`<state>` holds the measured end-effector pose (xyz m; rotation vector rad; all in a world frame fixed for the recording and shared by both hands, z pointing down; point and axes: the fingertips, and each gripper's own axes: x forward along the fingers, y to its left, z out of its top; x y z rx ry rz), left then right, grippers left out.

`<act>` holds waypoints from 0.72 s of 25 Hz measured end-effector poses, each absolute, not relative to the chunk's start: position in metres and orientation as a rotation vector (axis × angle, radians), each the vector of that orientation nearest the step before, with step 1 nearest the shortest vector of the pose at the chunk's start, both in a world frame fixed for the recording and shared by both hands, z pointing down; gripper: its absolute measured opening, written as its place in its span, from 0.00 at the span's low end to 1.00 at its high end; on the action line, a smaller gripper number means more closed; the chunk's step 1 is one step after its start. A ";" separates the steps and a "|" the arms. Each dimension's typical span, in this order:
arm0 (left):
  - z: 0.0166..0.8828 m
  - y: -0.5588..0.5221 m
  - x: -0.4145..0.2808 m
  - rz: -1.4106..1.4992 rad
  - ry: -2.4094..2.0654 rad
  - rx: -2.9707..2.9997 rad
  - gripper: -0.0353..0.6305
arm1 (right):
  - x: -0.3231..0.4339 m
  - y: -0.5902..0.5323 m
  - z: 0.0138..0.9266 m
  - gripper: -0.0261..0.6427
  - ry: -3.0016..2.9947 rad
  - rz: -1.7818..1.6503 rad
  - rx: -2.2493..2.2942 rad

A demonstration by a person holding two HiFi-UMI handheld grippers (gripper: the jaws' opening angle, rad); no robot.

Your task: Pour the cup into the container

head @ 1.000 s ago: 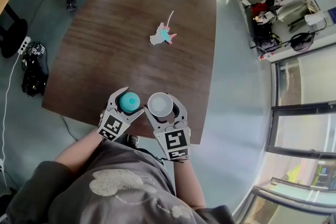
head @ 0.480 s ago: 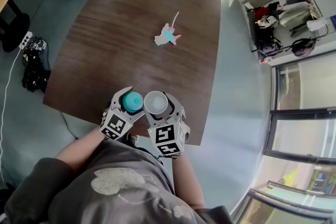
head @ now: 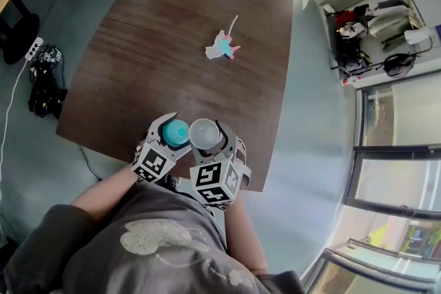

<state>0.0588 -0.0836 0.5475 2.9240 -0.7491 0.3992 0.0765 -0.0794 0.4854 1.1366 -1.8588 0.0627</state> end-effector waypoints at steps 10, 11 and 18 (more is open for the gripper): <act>0.547 -0.085 0.061 0.390 -0.751 2.924 0.67 | 0.075 -0.082 0.486 0.50 -1.765 -0.020 1.072; 0.547 -0.085 0.061 0.389 -0.753 2.924 0.67 | 0.075 -0.082 0.485 0.50 -1.758 -0.026 1.067; 0.547 -0.086 0.063 0.379 -0.758 2.923 0.67 | 0.076 -0.085 0.484 0.50 -1.705 -0.067 1.036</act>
